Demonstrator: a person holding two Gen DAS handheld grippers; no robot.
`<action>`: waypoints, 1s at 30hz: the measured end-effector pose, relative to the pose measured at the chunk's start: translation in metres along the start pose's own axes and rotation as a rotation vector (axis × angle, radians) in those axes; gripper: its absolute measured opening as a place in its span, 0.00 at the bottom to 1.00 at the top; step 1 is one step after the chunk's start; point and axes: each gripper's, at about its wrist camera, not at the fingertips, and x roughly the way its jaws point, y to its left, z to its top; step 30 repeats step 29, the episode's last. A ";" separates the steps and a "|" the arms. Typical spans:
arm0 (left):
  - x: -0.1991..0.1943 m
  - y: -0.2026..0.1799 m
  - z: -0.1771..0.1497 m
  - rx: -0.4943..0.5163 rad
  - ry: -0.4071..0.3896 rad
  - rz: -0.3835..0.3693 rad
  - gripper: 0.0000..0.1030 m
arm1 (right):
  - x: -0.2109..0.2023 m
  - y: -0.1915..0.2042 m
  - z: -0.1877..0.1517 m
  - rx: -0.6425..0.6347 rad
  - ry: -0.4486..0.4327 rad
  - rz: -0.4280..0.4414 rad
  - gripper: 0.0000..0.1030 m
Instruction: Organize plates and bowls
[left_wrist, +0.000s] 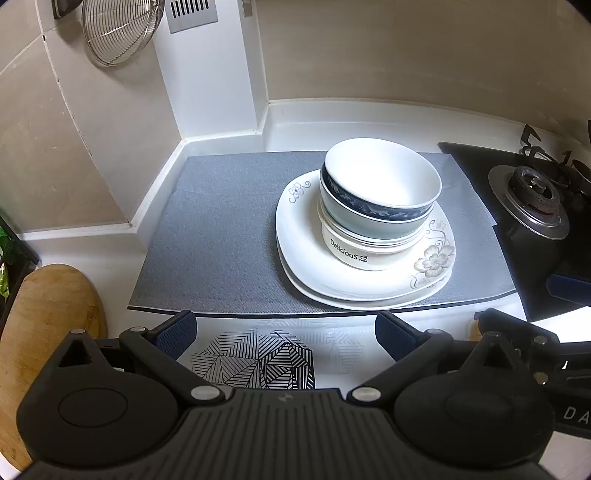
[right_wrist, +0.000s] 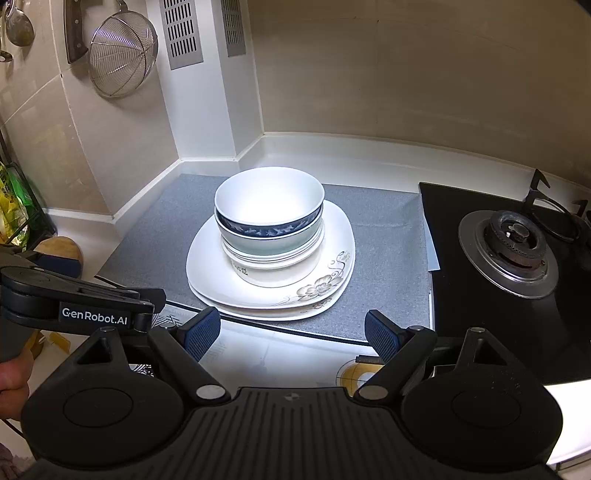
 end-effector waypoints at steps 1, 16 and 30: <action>0.000 0.000 0.000 0.000 0.000 0.000 1.00 | 0.000 0.000 0.000 0.000 0.000 -0.001 0.84; 0.002 -0.002 0.003 0.016 -0.011 0.002 1.00 | 0.001 -0.001 0.002 0.003 0.000 -0.008 0.84; 0.002 -0.009 0.005 0.037 -0.024 0.020 1.00 | 0.004 0.000 0.002 -0.009 0.007 0.005 0.84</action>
